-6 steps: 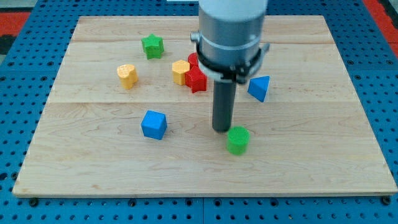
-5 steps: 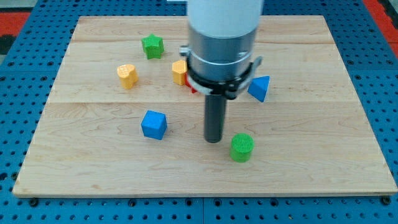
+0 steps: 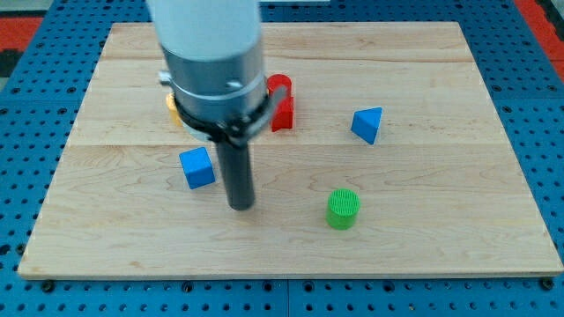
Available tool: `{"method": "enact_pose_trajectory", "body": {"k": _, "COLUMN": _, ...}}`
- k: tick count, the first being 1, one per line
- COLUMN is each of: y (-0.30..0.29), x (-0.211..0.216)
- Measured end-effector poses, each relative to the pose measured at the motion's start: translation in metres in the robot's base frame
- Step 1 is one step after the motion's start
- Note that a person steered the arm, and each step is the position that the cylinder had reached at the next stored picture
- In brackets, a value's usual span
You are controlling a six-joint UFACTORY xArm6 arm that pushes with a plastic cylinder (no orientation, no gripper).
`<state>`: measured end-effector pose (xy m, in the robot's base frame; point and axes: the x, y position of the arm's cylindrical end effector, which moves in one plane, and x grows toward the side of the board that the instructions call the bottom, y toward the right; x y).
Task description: Move the blue cube towards the bottom left
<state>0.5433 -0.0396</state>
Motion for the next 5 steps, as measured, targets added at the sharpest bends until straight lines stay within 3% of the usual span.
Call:
{"method": "enact_pose_trajectory", "body": {"k": 2, "y": -0.001, "x": -0.07}}
{"method": "enact_pose_trajectory", "body": {"k": 3, "y": -0.057, "x": -0.055}}
{"method": "enact_pose_trajectory", "body": {"k": 5, "y": -0.107, "x": -0.059}}
